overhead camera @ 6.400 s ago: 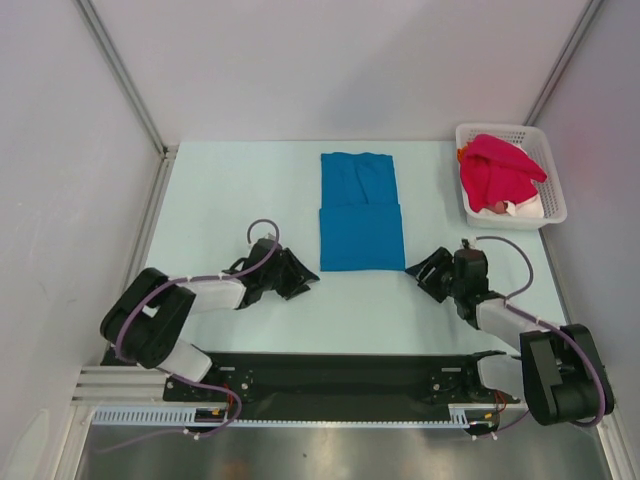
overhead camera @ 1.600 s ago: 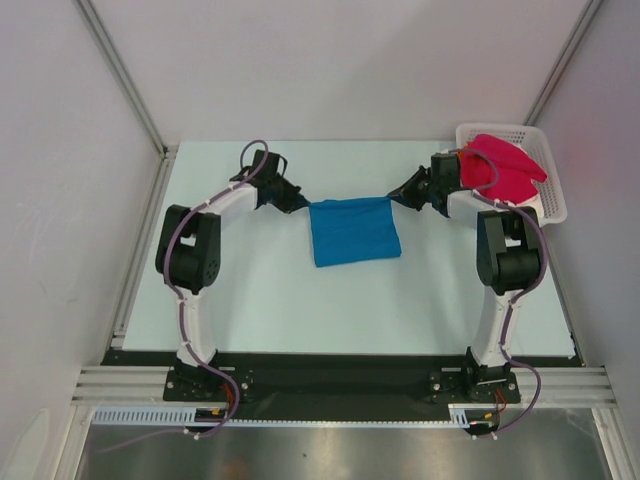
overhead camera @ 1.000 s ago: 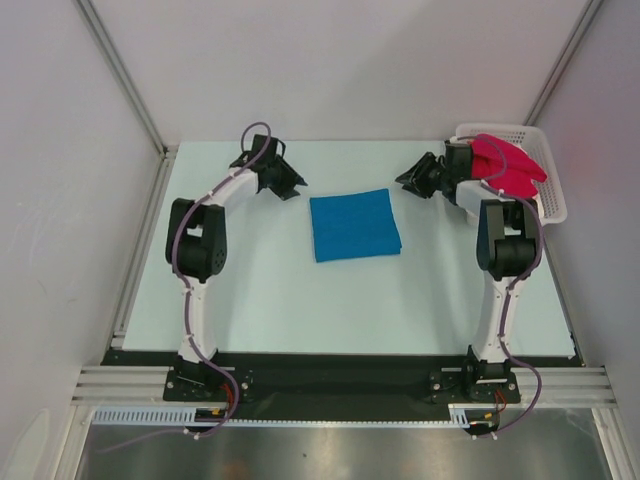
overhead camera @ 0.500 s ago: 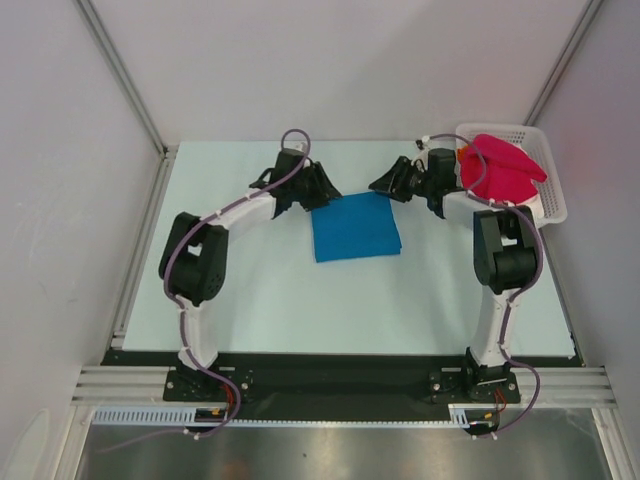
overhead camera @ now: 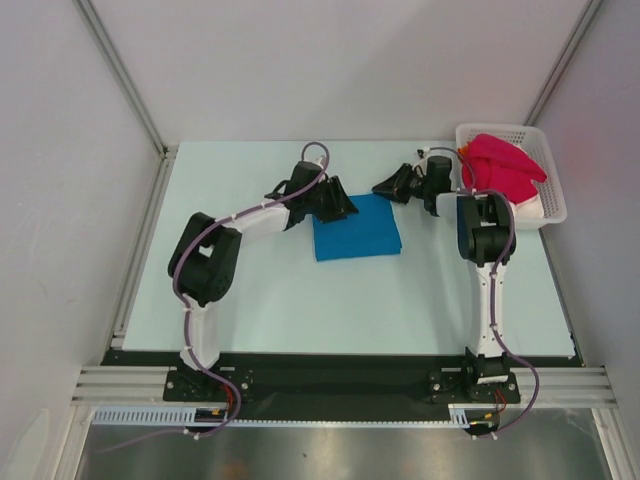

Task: Fold and stack the t-shirts
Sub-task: Fold the tshirt

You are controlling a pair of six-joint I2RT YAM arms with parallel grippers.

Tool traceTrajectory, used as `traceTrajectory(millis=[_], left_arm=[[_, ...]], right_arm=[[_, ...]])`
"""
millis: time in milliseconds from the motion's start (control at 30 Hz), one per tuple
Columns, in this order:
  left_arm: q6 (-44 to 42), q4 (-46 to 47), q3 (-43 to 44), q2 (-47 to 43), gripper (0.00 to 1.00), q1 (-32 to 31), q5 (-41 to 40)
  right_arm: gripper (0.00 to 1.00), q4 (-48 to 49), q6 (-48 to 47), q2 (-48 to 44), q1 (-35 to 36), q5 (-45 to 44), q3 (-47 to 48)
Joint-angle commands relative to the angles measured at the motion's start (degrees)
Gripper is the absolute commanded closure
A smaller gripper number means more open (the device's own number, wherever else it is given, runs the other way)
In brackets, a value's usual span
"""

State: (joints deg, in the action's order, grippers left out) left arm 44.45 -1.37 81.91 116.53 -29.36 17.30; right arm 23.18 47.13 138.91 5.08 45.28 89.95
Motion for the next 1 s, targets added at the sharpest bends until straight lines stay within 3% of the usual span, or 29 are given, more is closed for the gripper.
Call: traceTrajectory(millis=[0,200,300,467,600,800,967], left_arm=[[-2.17,2.33,-1.66,-5.52,0.49,-2.54,1.77],[-1.3,3.21,0.71,-1.85,0.5,-5.52,5.28],[0.55,5.84,0.53,1.23,0.5,-6.93,4.77],[3.37,6.11,2.28,8.0,0.52,-7.02,5.37],[0.91,3.31,2.82,8.89,0.53,-6.76,3.71],[-0.06,4.44,-5.35,-4.8,0.52,-6.32,1.78],[-0.24,4.35,-6.93,-8.07,0.5,-6.41,3.44]], right_arm=[[0.78,-2.25,-2.82,-1.78,-1.39,-1.42,3.39],[0.72,-8.94,-6.97,-17.07,-2.27,-4.49,-9.58],[0.66,-7.89,-6.53,-25.34,-2.53,-3.18,-17.07],[0.63,0.1,-2.67,-35.62,-2.36,-0.98,-34.73],[0.65,3.89,-1.43,-38.1,-1.13,0.51,-40.99],[0.72,6.34,-2.22,-36.71,0.98,0.87,-44.77],[0.78,13.72,1.12,-33.79,-0.15,0.08,-49.69]])
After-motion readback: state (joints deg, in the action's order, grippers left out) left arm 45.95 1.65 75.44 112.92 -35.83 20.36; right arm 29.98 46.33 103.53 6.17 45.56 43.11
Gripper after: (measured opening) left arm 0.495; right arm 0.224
